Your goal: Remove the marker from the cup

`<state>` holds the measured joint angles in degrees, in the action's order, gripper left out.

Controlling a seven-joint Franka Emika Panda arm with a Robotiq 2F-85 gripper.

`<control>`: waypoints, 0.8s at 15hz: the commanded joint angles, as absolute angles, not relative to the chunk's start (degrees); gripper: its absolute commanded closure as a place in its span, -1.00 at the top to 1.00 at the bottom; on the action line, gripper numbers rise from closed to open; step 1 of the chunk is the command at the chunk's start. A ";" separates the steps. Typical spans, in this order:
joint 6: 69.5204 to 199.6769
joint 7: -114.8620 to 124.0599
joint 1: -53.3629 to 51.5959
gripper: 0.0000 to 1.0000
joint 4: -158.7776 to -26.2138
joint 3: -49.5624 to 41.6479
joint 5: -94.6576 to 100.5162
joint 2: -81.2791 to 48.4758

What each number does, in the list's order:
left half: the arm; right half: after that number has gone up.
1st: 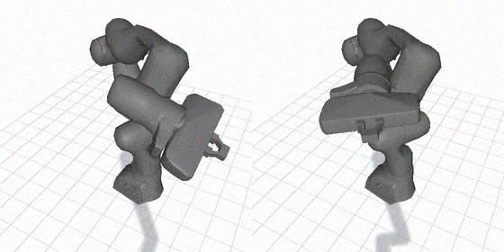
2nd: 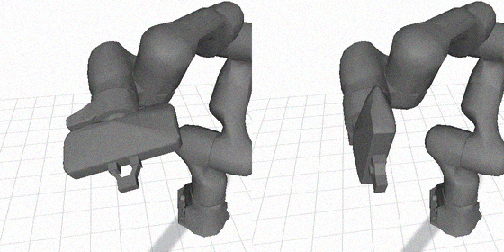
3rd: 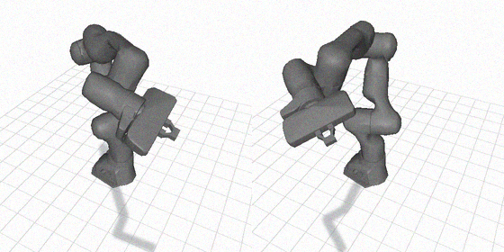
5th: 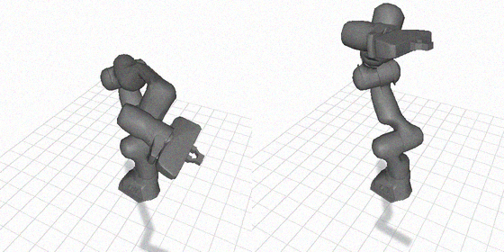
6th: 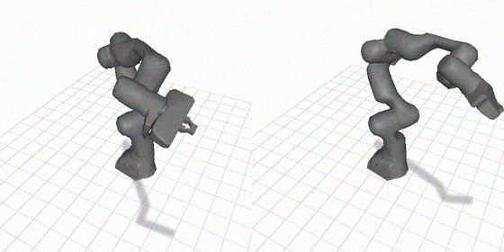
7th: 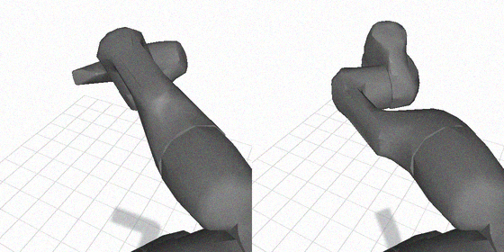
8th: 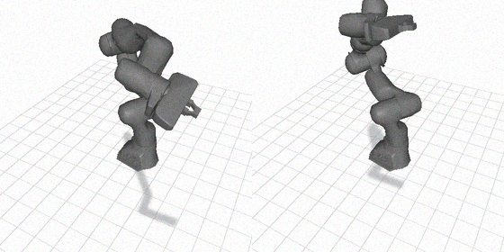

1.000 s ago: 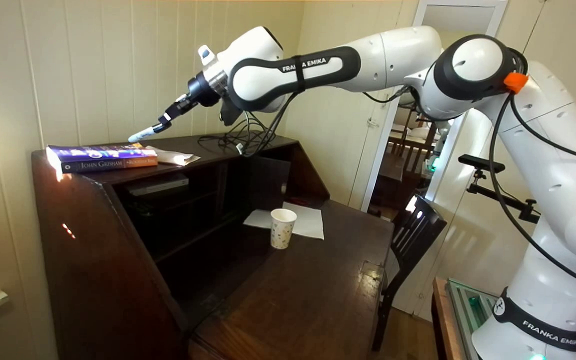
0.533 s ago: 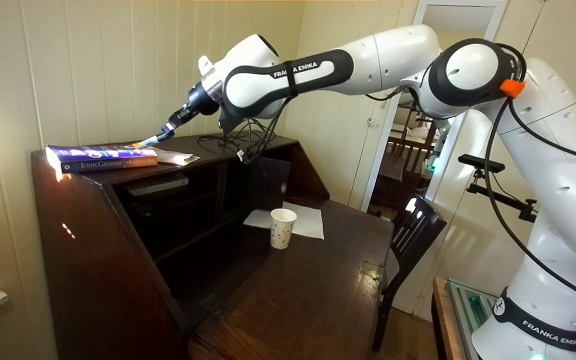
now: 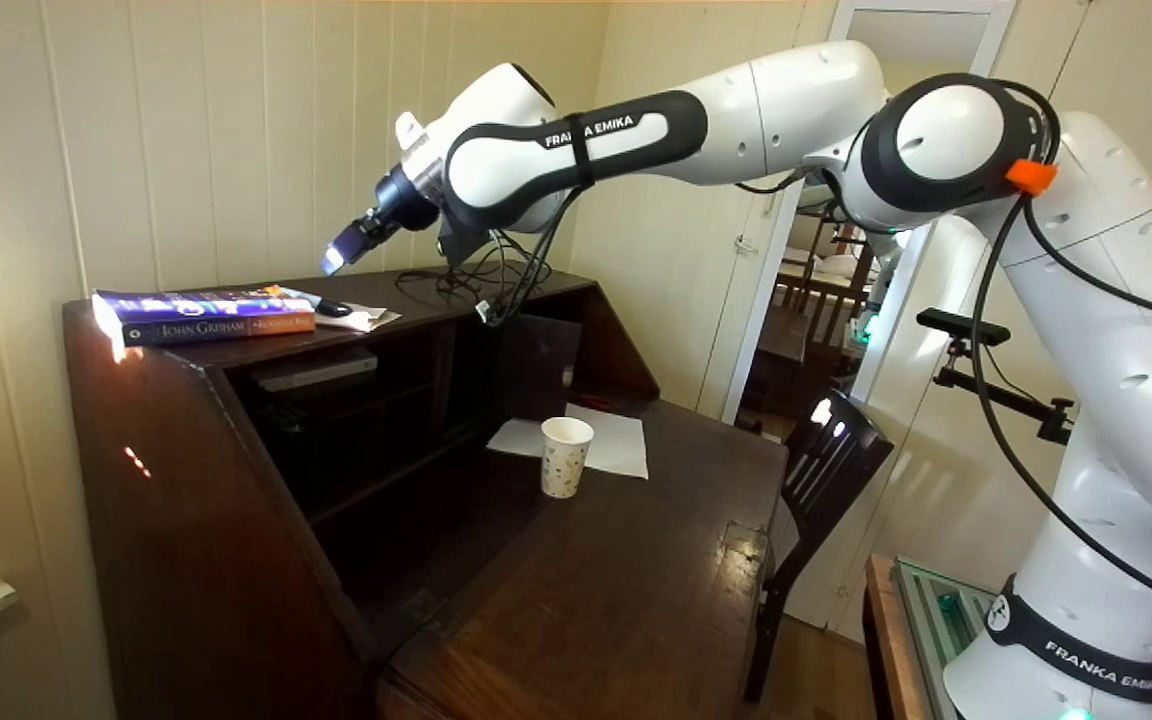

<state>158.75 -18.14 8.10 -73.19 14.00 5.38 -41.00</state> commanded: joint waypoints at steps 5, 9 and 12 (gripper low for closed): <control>138.90 -16.57 4.10 1.00 -89.68 3.72 7.51 -19.98; 126.72 -19.41 4.28 1.00 -100.12 2.60 6.28 -10.57; 117.14 -22.56 3.63 1.00 -103.88 2.73 6.31 -7.02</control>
